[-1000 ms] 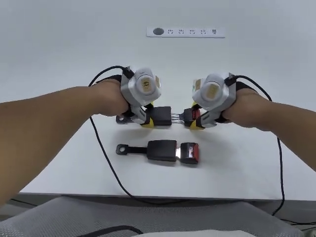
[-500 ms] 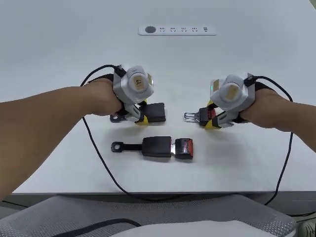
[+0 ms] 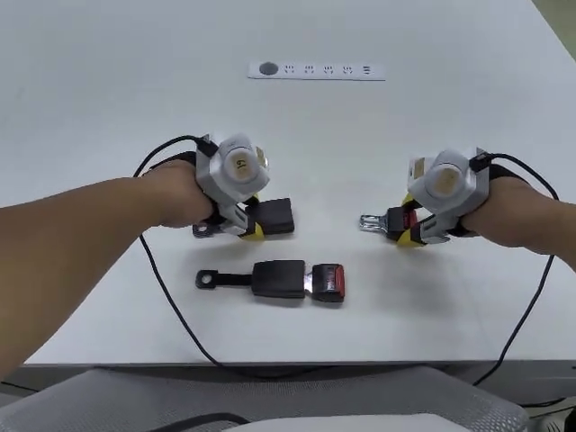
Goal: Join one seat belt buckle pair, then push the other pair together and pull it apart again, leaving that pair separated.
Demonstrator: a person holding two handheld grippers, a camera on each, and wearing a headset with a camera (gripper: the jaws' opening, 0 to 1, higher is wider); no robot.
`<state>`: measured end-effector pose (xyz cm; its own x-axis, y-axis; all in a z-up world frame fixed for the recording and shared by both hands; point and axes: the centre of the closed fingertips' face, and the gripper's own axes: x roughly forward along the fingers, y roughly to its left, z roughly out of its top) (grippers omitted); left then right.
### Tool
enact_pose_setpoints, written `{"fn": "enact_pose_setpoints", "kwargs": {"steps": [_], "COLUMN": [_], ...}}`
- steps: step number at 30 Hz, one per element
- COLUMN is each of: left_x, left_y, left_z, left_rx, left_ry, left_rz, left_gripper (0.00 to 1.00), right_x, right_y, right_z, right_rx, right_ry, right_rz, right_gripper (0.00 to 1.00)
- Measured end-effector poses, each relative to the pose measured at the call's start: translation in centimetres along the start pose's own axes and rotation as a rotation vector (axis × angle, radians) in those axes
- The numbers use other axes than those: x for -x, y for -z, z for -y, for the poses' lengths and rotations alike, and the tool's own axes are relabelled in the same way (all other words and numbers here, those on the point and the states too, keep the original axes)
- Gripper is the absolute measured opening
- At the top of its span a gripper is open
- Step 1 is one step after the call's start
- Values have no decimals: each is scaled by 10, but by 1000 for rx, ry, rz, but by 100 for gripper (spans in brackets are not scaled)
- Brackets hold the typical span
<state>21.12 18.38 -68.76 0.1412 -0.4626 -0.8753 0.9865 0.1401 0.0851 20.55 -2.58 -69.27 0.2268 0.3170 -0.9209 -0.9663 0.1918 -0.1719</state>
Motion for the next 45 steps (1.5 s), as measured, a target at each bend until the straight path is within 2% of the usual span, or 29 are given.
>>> {"fn": "enact_pose_setpoints", "kwargs": {"steps": [4, 6, 9, 12, 14, 15, 17, 19, 20, 23, 24, 26, 29, 31, 35, 37, 39, 42, 45], "left_x": [-1, -1, -2, -2, 4, 8, 12, 30, 36, 53, 57, 64, 68, 70, 81, 87, 95, 107, 116], "left_y": [1, 0, -1, 1, 3, 2, 0, -9, -11, -14, -11, -10, 3, 11, 24, 28, 36, 40, 39], "left_z": [-2, -2, -2, -4, -1, 0, 0, 4, 6, 19, 26, 35, 47, 48, 59, 62, 62, 64, 68], "left_rx": [-10, -44, -22, -30, -29, -22, -4, 29, 25, 73, 111, 132, 190, 204, 253, 283, 318, 401, 406], "left_ry": [-13, -24, -39, -60, -75, -84, -111, -142, -151, -177, -184, -199, -208, -216, -237, -248, -271, -301, -323], "left_rz": [-12, -21, -32, -29, -26, -20, 8, 57, 80, 124, 132, 139, 145, 155, 174, 183, 202, 237, 241], "left_gripper": [32, 32, 34, 35, 41, 42, 44, 45, 46, 51, 53, 60, 65, 67, 74, 76, 77, 80, 83], "right_x": [3, 5, 8, 14, 17, 19, 27, 37, 42, 47, 50, 56, 66, 67, 67, 69, 74, 78, 78], "right_y": [-3, -2, -4, -13, -18, -20, -29, -32, -33, -34, -35, -35, -40, -42, -41, -36, -32, -28, -22], "right_z": [3, 5, 6, 5, 7, 6, -1, -10, -15, -26, -30, -36, -44, -51, -64, -64, -67, -72, -74], "right_rx": [5, 9, 15, -25, -59, -77, -103, -126, -140, -214, -238, -252, -302, -309, -287, -306, -378, -402, -420], "right_ry": [35, 50, 75, 92, 114, 123, 131, 148, 154, 167, 169, 171, 187, 177, 159, 160, 160, 165, 181], "right_rz": [-9, -16, -20, 21, 59, 70, 132, 163, 181, 223, 241, 257, 301, 314, 309, 312, 332, 347, 357], "right_gripper": [37, 39, 44, 47, 48, 52, 55, 56, 57, 60, 61, 62, 66, 71, 78, 79, 82, 86, 91]}}
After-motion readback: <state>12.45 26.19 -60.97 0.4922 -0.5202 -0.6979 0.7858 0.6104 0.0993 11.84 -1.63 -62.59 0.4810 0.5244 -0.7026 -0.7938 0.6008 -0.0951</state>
